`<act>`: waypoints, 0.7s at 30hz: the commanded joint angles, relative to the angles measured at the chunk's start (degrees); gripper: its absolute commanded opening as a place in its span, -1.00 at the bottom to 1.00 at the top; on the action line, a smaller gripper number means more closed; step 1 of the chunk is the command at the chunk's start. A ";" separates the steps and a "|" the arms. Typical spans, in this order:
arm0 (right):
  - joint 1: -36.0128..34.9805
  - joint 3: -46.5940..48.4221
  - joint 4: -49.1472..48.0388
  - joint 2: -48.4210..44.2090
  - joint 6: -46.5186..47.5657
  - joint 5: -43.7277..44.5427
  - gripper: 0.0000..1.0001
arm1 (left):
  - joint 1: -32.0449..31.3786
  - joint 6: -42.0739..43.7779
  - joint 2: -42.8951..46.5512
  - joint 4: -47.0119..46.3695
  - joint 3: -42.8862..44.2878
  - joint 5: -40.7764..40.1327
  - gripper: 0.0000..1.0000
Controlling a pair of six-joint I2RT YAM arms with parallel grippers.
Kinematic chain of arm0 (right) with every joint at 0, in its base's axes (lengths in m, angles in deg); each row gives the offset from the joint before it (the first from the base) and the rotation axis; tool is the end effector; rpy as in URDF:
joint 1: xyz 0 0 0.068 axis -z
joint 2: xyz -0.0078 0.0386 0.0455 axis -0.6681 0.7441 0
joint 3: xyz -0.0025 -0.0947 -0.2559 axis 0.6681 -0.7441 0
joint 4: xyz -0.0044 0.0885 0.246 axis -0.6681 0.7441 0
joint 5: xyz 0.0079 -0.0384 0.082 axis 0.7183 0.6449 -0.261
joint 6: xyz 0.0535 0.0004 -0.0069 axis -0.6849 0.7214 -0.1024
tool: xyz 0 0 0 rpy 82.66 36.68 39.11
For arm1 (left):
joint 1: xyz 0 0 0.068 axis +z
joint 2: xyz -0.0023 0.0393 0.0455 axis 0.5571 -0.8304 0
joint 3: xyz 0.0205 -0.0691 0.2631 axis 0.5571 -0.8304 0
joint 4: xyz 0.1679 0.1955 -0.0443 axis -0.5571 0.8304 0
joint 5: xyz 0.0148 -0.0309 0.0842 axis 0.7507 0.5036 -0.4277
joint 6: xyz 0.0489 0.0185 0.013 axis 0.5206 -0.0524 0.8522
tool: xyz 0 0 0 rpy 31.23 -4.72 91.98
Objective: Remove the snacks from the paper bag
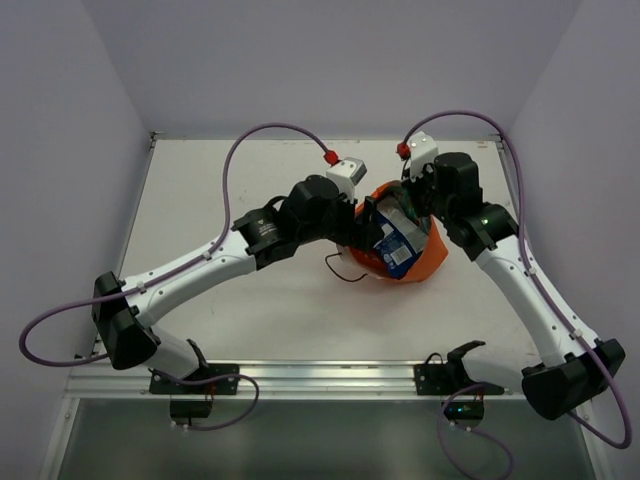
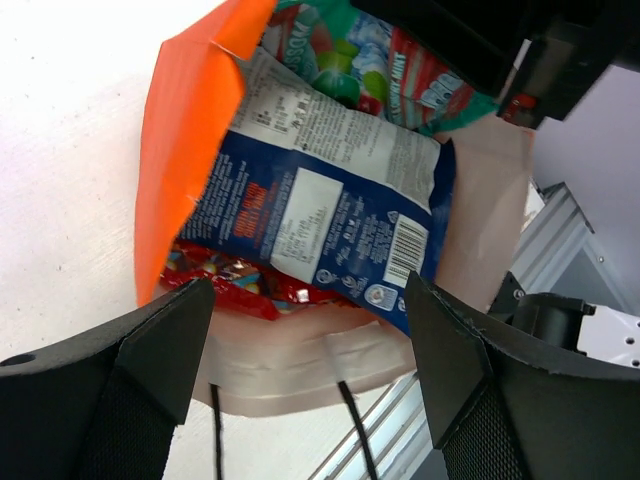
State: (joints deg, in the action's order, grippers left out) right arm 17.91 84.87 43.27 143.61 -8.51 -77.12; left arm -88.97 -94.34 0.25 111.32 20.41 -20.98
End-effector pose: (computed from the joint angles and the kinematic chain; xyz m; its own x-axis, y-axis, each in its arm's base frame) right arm 0.2366 0.1009 0.3882 -0.3354 -0.3974 -0.8542 -0.3949 0.8825 -0.2555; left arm 0.1974 -0.2815 0.3747 -0.6250 0.0099 -0.7805 0.5681 0.6916 -0.4461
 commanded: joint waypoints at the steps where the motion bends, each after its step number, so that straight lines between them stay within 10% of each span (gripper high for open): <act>1: -0.42 0.64 -13.20 -5.64 -3.61 -0.37 -1.00 | 0.00 -2.30 0.00 -5.27 -1.62 -1.84 0.70; 21: -0.42 -1.56 -12.06 -6.79 -12.75 4.20 -0.92 | -3.42 -9.51 -10.54 -7.21 2.33 -3.51 0.74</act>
State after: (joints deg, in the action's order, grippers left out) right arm 17.80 81.96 41.85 140.90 -18.01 -74.39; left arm -92.09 -102.36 -9.37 106.66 19.12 -21.73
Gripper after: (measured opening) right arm 0.036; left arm 0.869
